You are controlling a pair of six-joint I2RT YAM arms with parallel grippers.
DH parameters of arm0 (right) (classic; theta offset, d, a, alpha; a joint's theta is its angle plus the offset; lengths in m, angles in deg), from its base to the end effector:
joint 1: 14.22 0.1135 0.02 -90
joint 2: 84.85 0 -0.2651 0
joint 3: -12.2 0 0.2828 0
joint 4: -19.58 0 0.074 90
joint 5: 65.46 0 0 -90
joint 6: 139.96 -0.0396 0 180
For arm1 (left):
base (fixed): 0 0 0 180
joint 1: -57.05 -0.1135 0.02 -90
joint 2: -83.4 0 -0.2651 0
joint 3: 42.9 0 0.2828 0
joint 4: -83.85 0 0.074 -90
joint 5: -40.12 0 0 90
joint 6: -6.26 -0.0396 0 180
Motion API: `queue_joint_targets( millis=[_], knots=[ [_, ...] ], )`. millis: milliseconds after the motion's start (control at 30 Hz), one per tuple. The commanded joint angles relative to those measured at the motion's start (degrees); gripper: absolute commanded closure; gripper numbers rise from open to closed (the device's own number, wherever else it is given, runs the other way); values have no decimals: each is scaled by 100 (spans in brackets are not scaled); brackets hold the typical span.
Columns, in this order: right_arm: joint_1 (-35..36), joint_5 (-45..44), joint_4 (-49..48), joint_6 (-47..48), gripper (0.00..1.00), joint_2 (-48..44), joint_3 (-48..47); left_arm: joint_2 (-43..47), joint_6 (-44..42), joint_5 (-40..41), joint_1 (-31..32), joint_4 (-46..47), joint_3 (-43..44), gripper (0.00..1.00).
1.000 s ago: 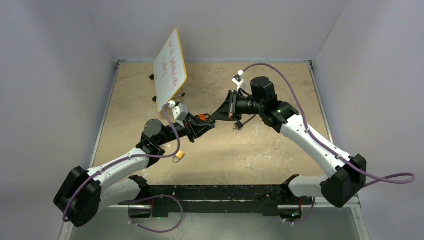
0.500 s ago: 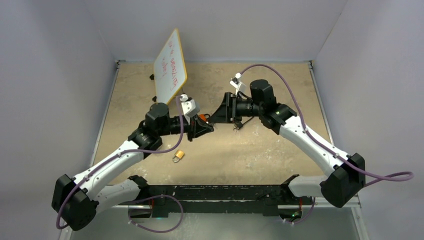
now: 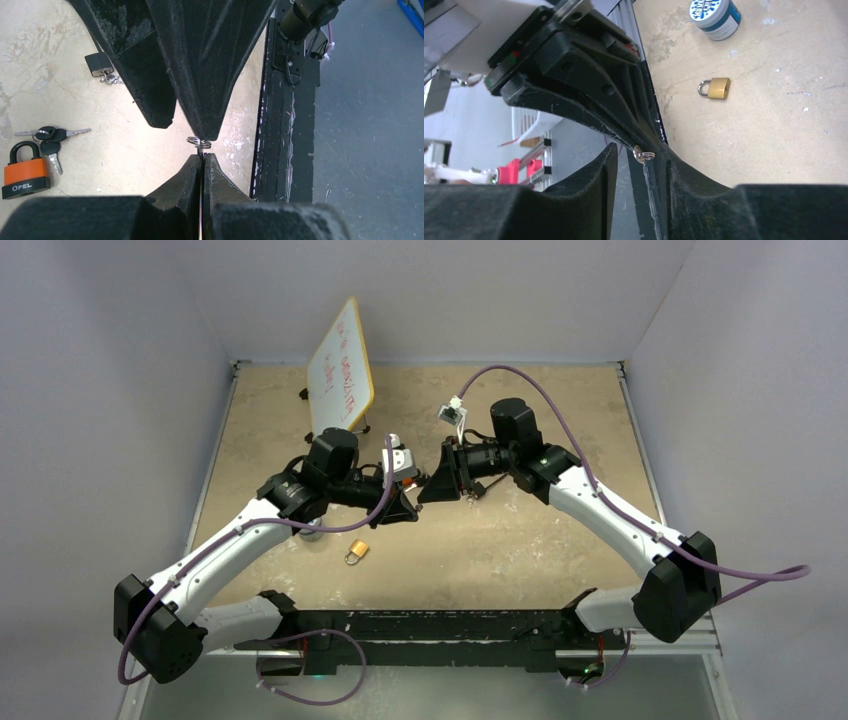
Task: Unlock with the key
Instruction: Pick up the key from the center of the board.
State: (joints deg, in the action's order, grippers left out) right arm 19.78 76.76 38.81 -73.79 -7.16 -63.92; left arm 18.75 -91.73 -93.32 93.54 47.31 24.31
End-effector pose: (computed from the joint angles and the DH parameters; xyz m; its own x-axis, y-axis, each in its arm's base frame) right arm 0.2627 0.2150 0.3299 -0.6552 -0.1434 -0.7417 -0.7548 0.1669 0.6344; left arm 0.2043 -0.1850 0.3083 -0.3212 0.3632 -0.8746 0.9440 0.1961 -0.2653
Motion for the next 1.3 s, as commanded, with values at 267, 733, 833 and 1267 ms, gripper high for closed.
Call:
queue_joint_targets(
  millis=[267, 733, 833, 1267],
  knots=[
    [86, 549, 120, 510, 67, 85, -160, -27, -293, -211, -18, -111, 318, 100],
    [160, 553, 103, 441, 96, 150, -195, 38, -266, -282, -22, 16, 261, 100],
    [160, 678, 121, 345, 100, 158, -201, 164, -299, 5, -26, 54, 255, 100],
    [151, 183, -1500, -1329, 100, -223, 196, 667, 202, 517, -34, 488, -22, 54]
  ],
)
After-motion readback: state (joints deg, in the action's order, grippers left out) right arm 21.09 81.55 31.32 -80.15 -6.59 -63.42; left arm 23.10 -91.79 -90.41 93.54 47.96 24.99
